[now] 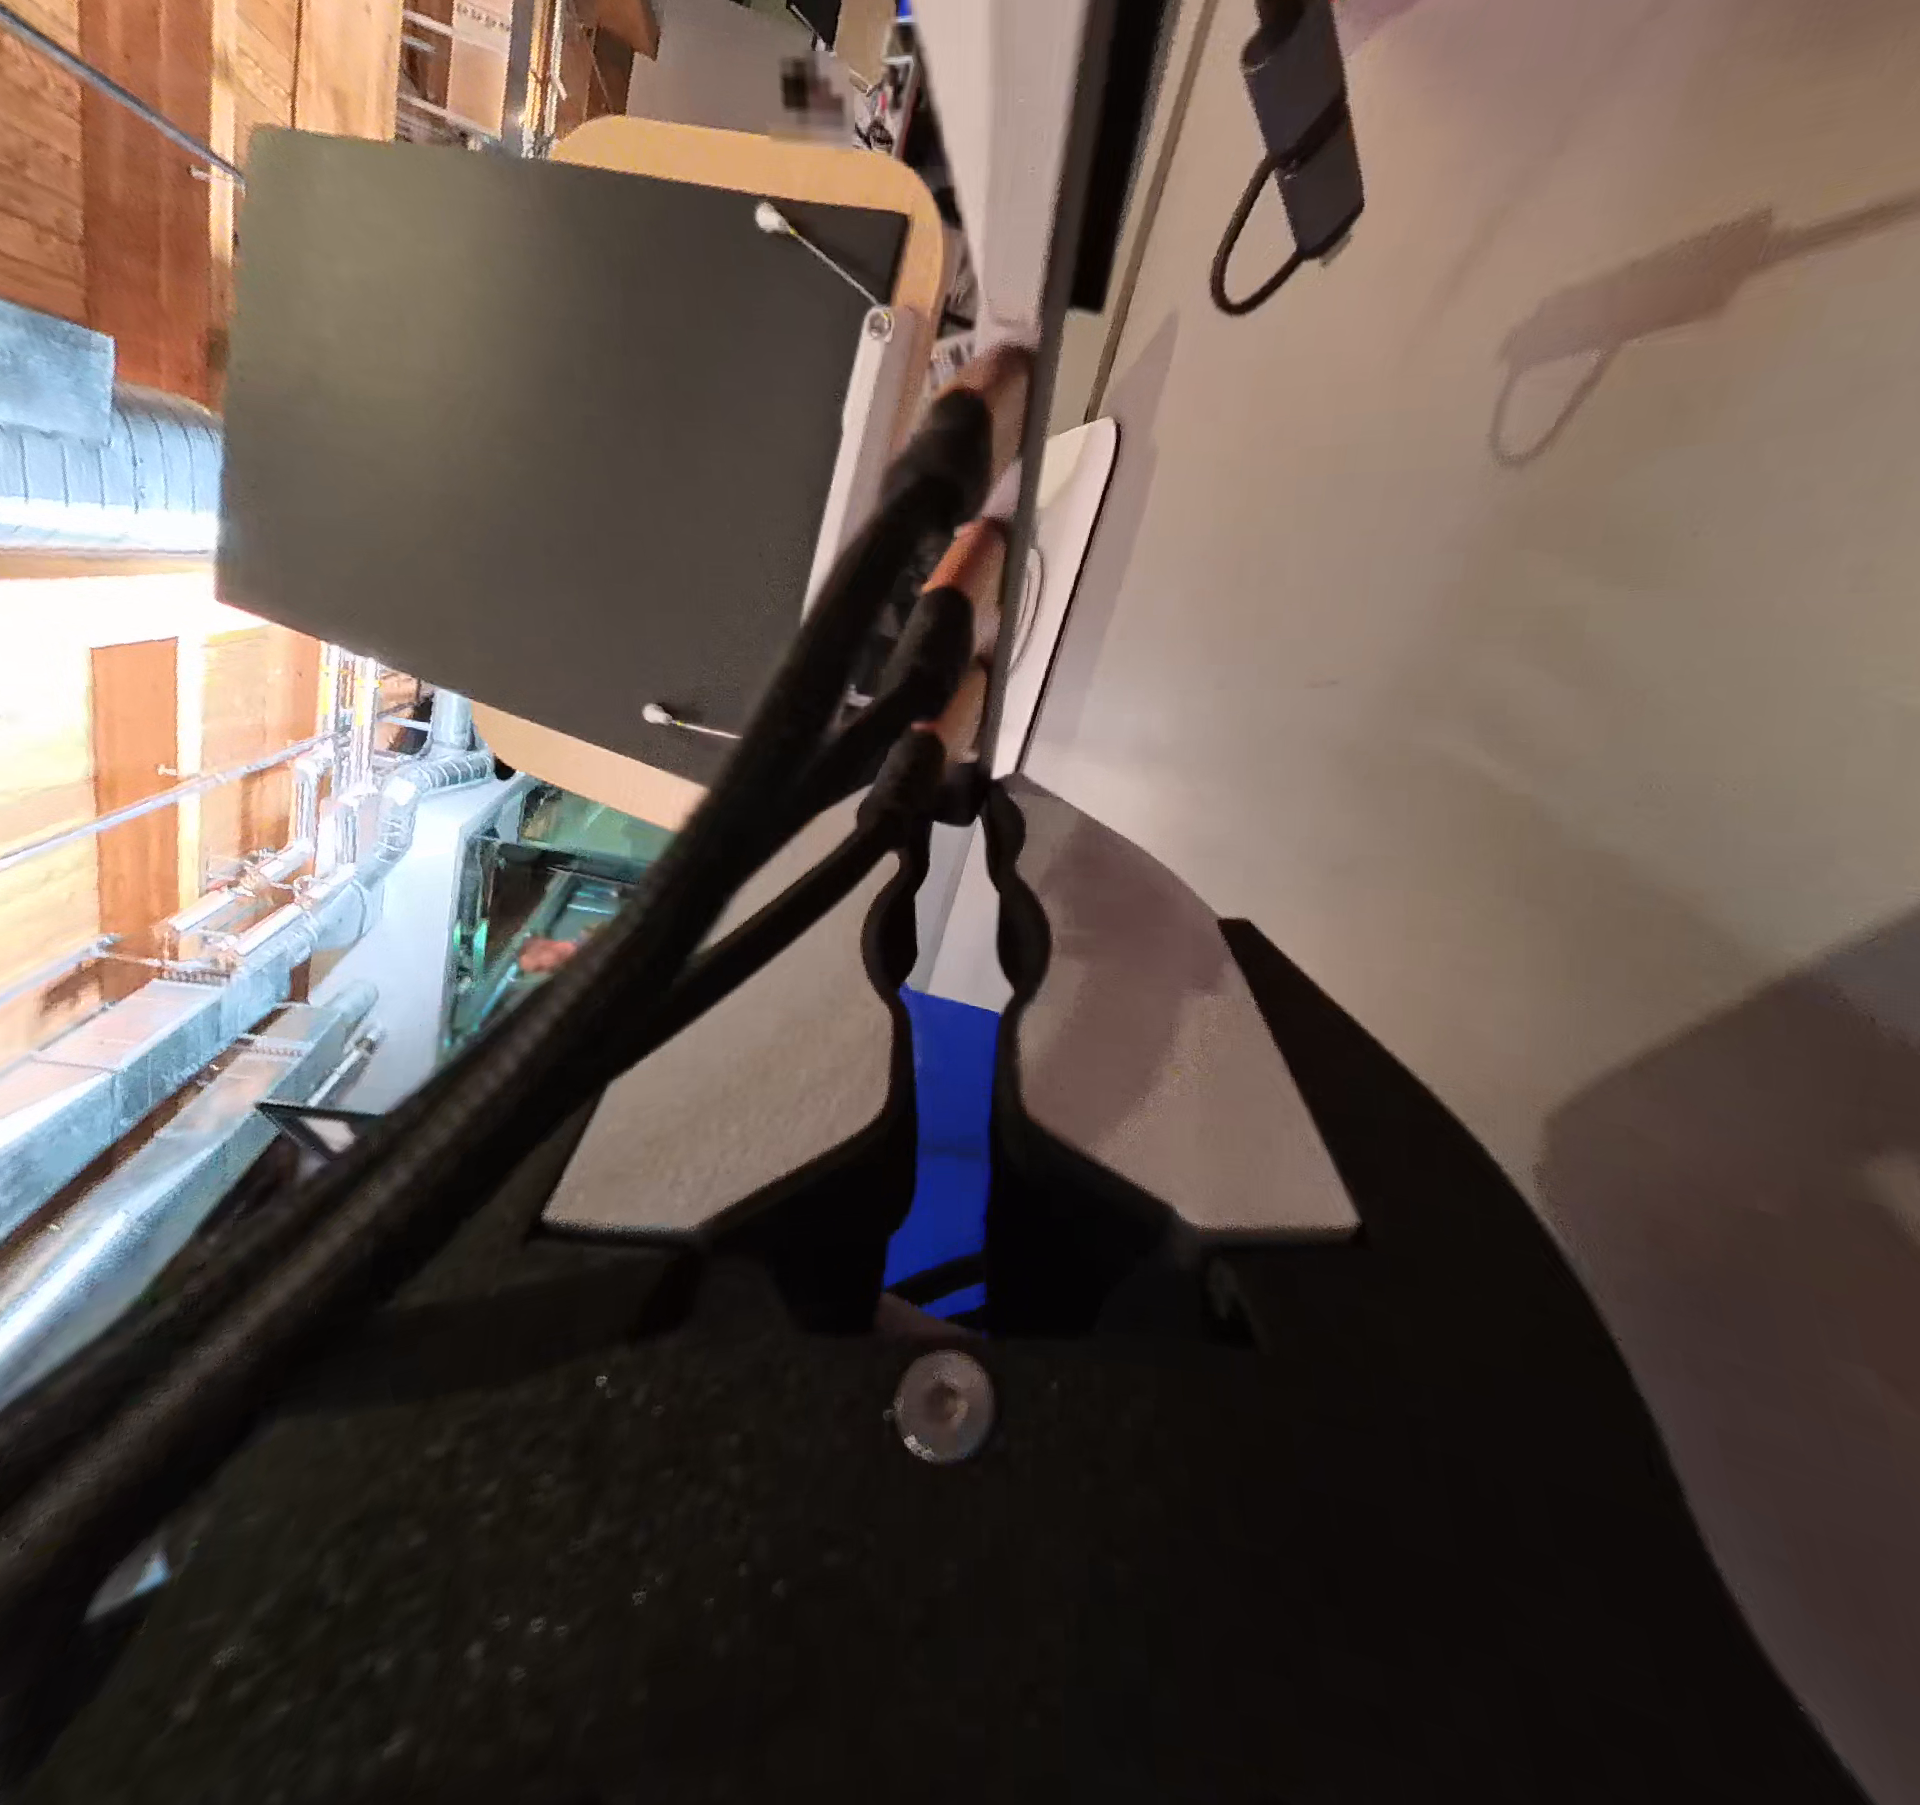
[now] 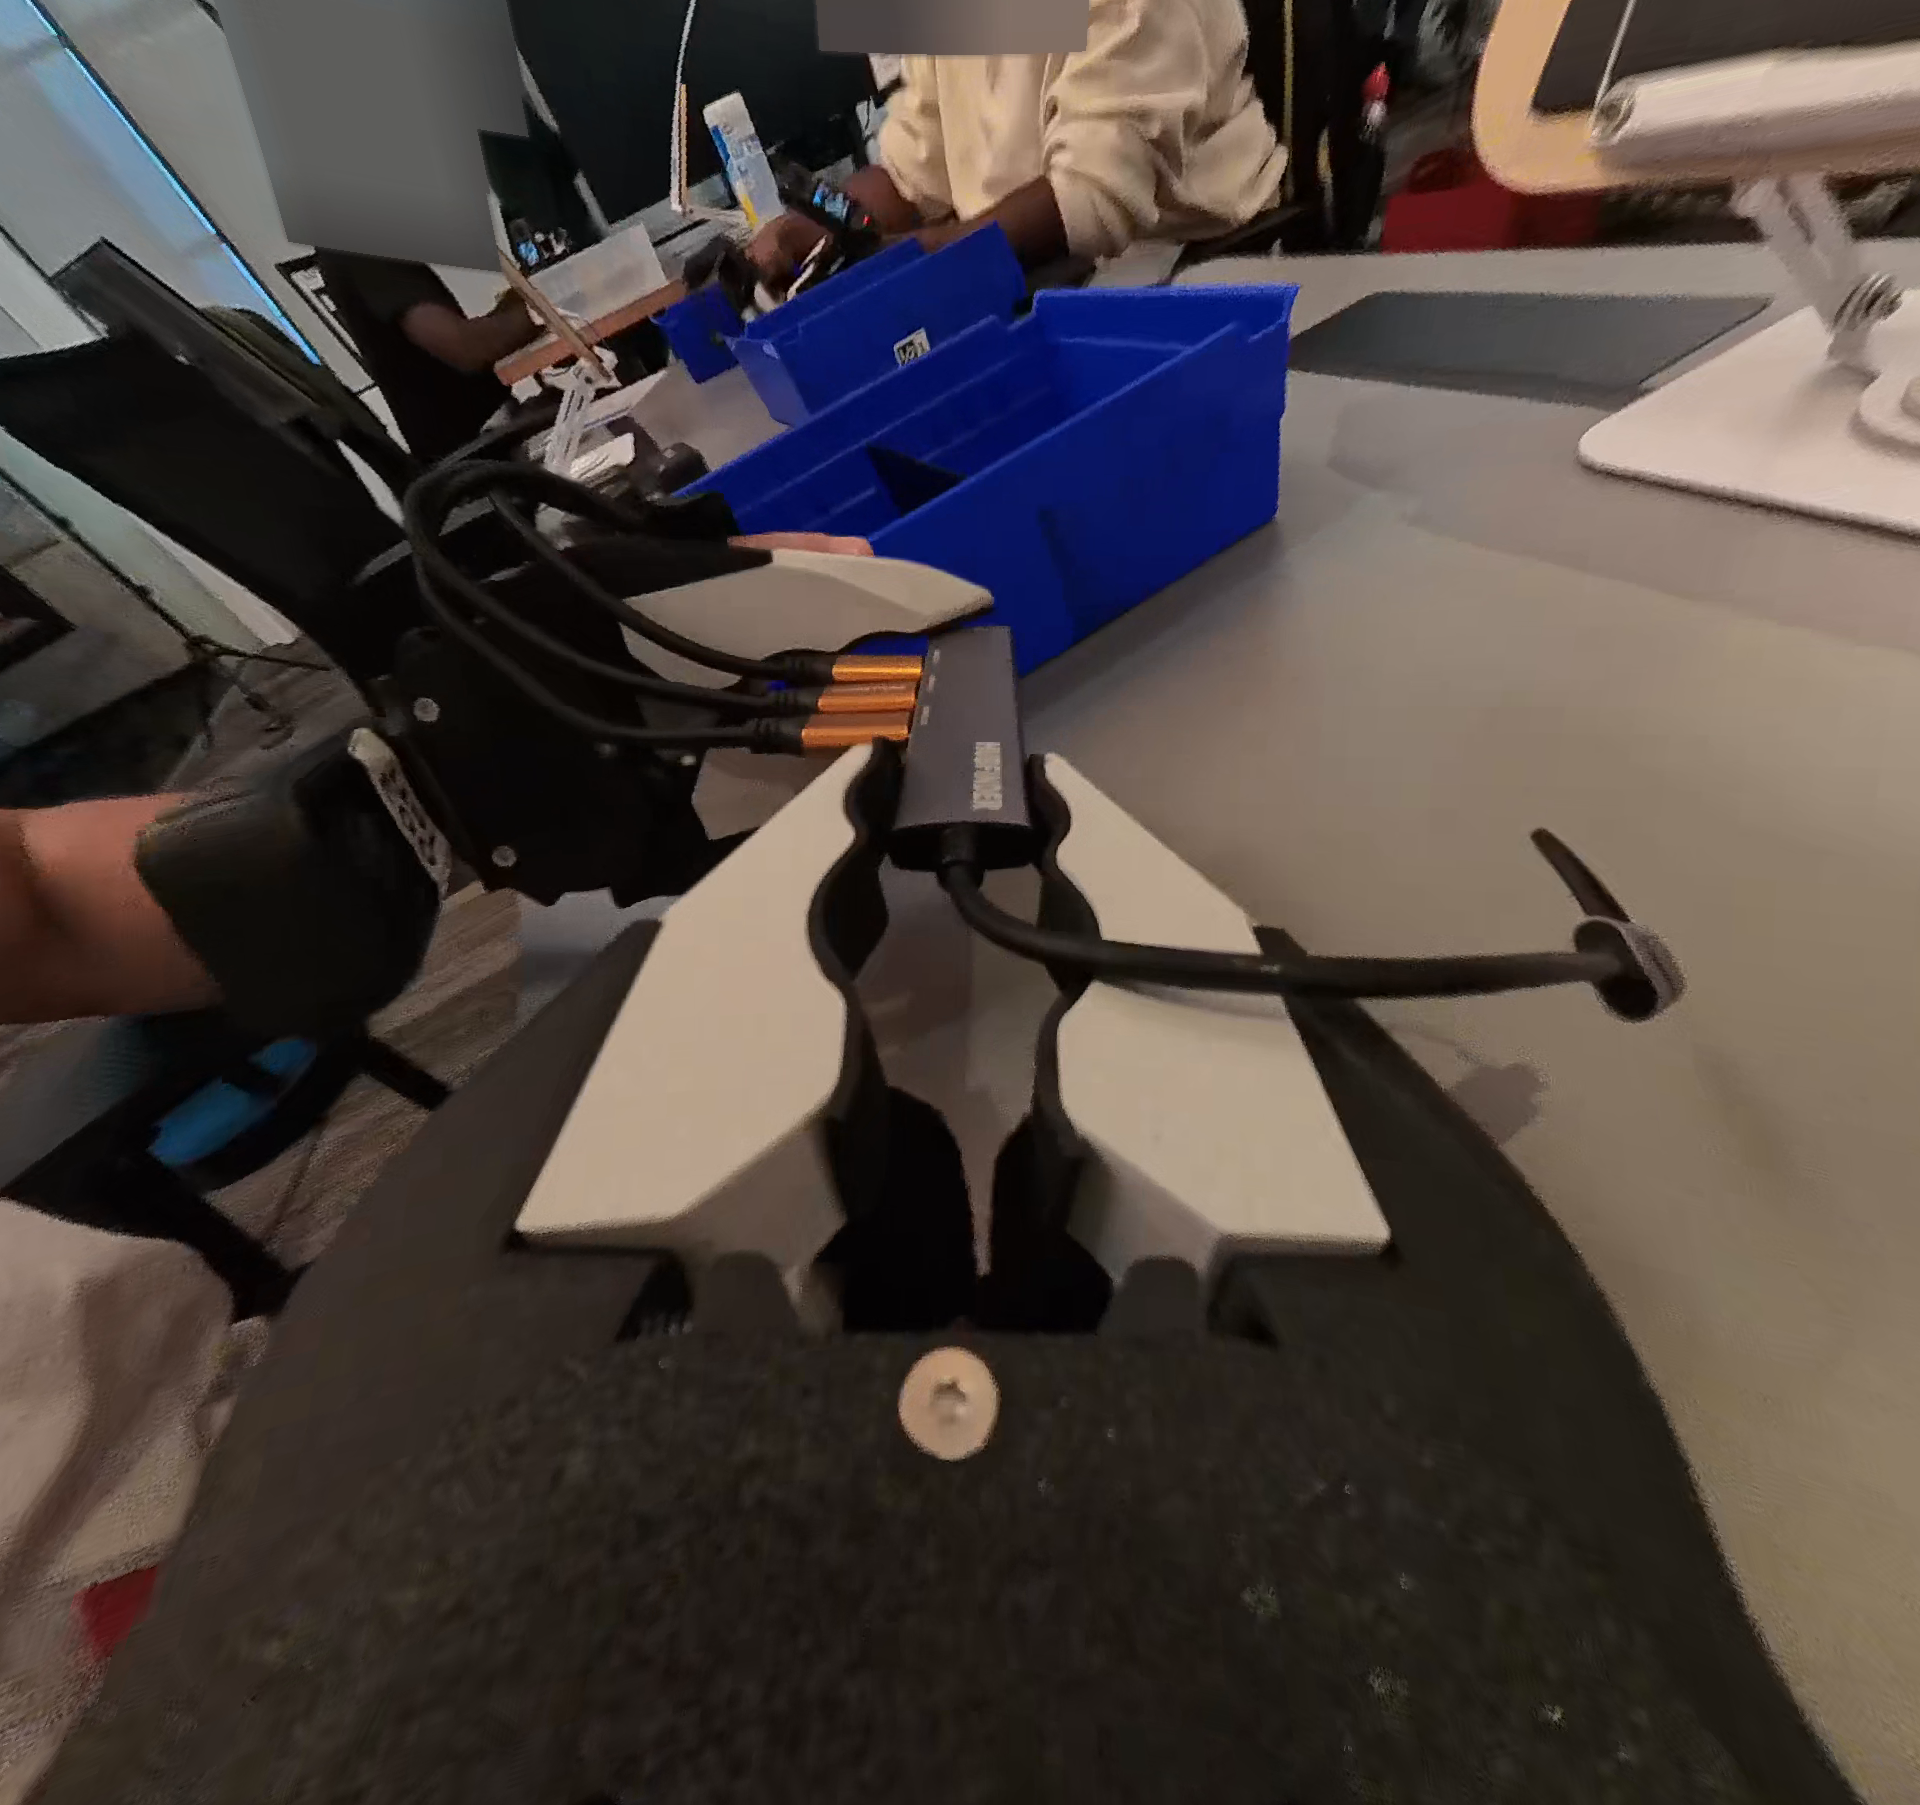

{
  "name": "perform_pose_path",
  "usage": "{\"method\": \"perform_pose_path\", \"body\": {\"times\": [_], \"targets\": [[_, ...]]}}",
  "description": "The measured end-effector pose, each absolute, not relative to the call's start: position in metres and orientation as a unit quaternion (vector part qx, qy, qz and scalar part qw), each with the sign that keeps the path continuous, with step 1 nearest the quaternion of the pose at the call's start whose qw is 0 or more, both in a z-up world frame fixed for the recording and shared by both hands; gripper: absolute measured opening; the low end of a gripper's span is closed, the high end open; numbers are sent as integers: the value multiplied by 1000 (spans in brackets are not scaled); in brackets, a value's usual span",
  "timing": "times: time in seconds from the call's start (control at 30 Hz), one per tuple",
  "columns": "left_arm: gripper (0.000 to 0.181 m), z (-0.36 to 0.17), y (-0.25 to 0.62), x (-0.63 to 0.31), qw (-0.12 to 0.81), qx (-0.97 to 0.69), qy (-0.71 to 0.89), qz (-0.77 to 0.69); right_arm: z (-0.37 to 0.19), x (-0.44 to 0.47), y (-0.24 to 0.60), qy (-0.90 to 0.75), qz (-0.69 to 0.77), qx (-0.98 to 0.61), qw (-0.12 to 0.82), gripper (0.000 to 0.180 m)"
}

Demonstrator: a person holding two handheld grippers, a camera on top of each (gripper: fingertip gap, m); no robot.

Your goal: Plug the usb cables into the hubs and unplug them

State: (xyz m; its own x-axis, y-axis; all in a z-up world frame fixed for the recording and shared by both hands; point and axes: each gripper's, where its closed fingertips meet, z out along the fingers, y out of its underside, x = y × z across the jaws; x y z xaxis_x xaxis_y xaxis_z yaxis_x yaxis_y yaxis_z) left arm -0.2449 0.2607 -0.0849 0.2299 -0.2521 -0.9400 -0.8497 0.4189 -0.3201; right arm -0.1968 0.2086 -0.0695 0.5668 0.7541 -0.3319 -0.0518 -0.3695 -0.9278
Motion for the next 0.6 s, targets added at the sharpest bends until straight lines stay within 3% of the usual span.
{"method": "perform_pose_path", "body": {"times": [0.13, 0.23, 0.3, 0.47, 0.6], "targets": [[11, -91, 250, -240, 620, -525, 551, 191, -66, -184, 216, -241, 342, -710, 567, 23], [21, -124, 220, -234, 568, -594, 558, 117, -64, -165, 224, -224, 312, -709, 592, 23], [18, -139, 185, -223, 538, -633, 555, 31, -63, -158, 226, -225, 289, -705, 607, 22], [19, -76, 105, -190, 521, -661, 471, -265, -70, -161, 225, -230, 260, -705, 619, 22], [26, -51, 136, -199, 523, -701, 402, -272, -70, -173, 219, -235, 266, -698, 622, 22]]}}
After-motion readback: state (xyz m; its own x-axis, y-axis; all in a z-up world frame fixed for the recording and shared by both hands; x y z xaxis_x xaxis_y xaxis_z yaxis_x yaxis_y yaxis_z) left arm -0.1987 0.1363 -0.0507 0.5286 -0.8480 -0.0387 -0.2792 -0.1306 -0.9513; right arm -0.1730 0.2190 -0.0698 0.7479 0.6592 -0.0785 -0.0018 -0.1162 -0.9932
